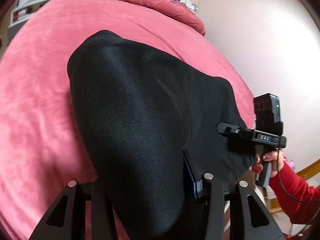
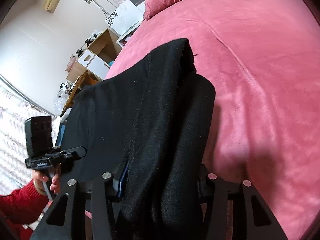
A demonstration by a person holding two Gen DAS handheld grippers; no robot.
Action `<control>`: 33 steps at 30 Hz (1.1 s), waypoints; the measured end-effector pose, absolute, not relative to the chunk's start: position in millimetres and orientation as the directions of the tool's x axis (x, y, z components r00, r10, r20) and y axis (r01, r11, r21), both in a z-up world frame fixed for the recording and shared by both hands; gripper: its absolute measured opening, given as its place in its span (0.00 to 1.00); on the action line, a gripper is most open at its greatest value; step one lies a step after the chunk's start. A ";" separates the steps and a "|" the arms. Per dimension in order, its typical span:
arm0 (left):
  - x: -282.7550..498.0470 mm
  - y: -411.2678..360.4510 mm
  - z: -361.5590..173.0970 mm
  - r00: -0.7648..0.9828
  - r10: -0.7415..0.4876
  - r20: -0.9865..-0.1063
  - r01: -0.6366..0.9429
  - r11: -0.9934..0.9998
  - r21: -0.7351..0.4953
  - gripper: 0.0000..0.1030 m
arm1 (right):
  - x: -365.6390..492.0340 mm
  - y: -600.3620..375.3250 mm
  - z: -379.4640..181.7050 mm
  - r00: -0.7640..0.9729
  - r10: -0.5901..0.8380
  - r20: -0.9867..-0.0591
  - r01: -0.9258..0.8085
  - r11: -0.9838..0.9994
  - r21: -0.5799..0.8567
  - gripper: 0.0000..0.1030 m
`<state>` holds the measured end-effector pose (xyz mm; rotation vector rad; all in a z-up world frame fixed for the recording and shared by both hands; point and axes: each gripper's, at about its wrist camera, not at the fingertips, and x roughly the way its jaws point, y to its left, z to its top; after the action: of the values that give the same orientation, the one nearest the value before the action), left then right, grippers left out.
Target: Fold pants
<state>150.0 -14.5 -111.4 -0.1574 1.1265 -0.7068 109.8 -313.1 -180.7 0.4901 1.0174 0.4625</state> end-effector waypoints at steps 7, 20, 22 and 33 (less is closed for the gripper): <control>147.0 4.5 -93.7 0.307 -0.525 -0.794 0.430 0.821 -0.377 0.46 | 111.0 -284.7 -175.3 0.474 0.557 -0.682 -0.133 0.811 0.570 0.48; 255.1 14.0 -88.2 0.360 -0.569 -0.739 0.356 0.816 -0.456 0.46 | 212.6 -291.3 -133.6 0.549 0.500 -0.669 -0.142 0.845 0.515 0.48; 266.6 12.5 -93.2 0.359 -0.567 -0.741 0.347 0.818 -0.458 0.46 | 226.1 -295.9 -134.4 0.550 0.496 -0.673 -0.128 0.846 0.518 0.48; 298.8 -10.7 -137.1 0.331 -0.552 -0.765 0.321 0.828 -0.459 0.61 | 249.7 -323.3 -178.1 0.532 0.514 -0.673 -0.058 0.815 0.577 0.50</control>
<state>298.8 -10.7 -137.1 -0.2420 1.0939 -0.5777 249.7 -323.3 -178.1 0.5329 0.9581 0.3606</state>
